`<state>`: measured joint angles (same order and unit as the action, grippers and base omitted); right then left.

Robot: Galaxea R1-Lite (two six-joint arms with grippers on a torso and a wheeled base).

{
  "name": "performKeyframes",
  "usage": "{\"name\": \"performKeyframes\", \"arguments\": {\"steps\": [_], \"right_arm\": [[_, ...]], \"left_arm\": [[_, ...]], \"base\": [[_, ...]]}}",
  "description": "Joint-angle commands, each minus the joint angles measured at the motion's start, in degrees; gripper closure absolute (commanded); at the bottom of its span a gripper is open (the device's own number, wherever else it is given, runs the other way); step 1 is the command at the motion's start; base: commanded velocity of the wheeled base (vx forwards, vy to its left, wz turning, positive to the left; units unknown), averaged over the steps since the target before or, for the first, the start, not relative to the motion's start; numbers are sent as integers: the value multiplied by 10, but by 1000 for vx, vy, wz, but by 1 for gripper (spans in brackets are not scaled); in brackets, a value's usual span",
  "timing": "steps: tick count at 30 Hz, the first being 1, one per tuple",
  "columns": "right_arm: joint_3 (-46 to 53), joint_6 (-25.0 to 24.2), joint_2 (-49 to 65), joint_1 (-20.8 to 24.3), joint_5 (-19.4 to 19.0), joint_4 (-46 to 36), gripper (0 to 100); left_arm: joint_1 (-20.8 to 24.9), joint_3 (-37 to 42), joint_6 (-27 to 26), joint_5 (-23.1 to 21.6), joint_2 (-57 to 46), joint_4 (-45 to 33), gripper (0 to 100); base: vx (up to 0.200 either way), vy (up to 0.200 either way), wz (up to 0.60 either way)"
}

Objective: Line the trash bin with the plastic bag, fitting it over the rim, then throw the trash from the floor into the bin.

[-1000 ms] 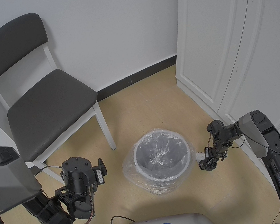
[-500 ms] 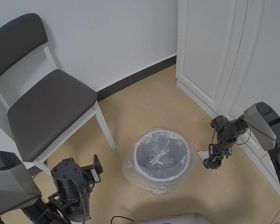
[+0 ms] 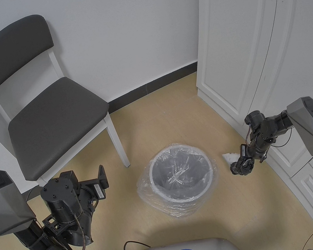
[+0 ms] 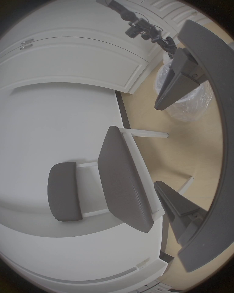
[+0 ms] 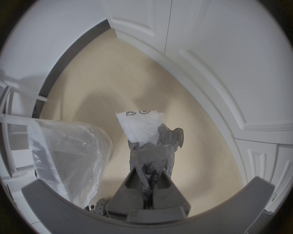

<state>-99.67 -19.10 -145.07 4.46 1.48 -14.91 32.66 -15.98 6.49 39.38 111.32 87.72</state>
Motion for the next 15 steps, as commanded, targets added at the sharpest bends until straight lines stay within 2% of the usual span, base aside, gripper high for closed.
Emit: {"name": "performKeyframes", "arguments": {"steps": [1,4,9,15], "right_arm": [[61,4,121,7,-4,1,100],[98,5,175,27,-8,6,100],[194,13,283,61,-8,68,100],[308,56,399,99,-9,155,100]], "left_arm": [[2,-8,-20,-3,-29,0,0],[2,0,-24,-3,-59,0,0],[11,2,-55,-2,-99,0,0],[17,2,-82,10,-131,0,0]], "base": [[0,0,0],[0,0,0],[0,0,0],[0,0,0]]}}
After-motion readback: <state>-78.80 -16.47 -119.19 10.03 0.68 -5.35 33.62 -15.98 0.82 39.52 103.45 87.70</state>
